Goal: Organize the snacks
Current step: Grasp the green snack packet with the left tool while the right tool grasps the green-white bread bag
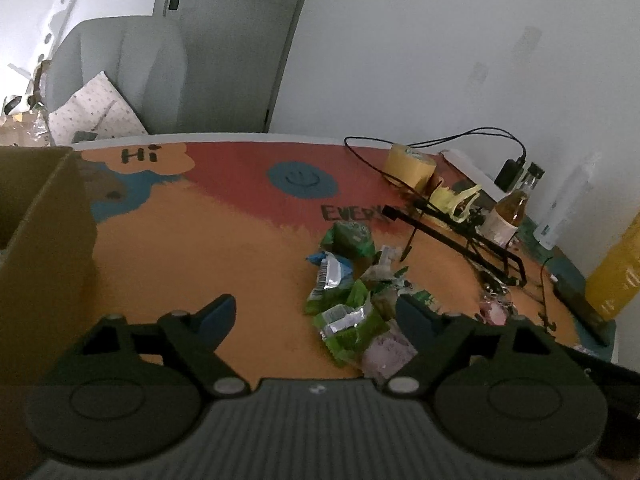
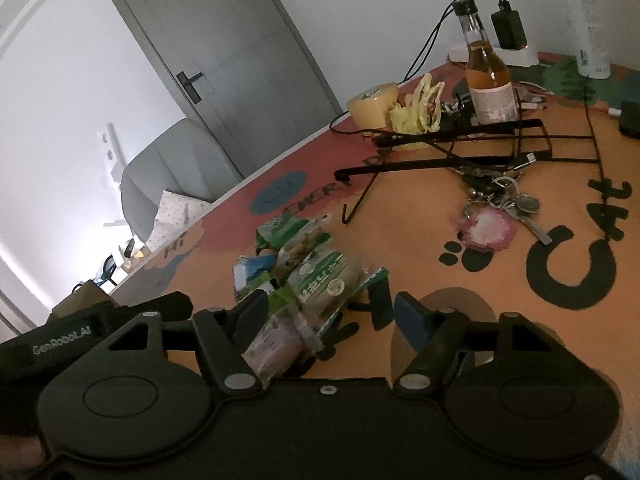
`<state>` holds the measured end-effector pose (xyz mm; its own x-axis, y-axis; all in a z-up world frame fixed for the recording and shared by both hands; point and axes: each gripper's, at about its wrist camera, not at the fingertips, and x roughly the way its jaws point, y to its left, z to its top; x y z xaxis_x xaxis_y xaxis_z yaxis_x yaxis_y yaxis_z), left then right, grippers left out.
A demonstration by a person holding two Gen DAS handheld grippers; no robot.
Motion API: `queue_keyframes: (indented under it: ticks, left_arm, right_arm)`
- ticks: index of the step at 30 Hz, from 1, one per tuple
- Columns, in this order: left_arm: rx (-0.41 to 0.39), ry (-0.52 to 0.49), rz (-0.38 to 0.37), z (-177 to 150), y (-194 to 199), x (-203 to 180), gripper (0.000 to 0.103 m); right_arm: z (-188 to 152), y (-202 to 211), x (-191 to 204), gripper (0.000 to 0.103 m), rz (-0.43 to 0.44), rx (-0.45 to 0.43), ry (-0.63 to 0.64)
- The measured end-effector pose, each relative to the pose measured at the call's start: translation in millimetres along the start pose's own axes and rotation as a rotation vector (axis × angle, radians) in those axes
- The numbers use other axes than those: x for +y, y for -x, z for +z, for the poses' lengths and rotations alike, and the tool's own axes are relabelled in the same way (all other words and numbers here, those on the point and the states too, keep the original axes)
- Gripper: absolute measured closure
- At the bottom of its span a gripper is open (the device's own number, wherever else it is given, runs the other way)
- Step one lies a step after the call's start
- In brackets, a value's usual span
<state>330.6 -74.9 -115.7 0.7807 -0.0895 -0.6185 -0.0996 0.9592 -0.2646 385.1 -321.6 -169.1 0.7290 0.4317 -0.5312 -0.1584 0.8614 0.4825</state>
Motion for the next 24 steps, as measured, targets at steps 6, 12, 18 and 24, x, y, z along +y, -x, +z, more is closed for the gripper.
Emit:
queue_keyframes:
  ticks: [6,12,18,24]
  left_arm:
    - [0.031,0.008,0.013,0.9,-24.0,-5.8,0.033]
    - [0.055,-0.001,0.003,0.1,-43.9,-13.8,0.039]
    - [0.084,-0.010,0.011,-6.0,-59.8,-18.0,0.056]
    - [0.083,0.011,0.028,-5.4,-55.1,-10.5,0.069]
  right_arm:
    - [7.4,-14.3,-10.0,0.032,0.002,0.002,-0.020]
    - [13.3,-19.8,-13.5,0.032,0.003,-0.010,-0.012]
    - [16.4,-28.2,-15.6,0.032,0.000,-0.009,-0.018]
    - [21.0,-34.8,-2.3,0.032,0.016,-0.022,0.019]
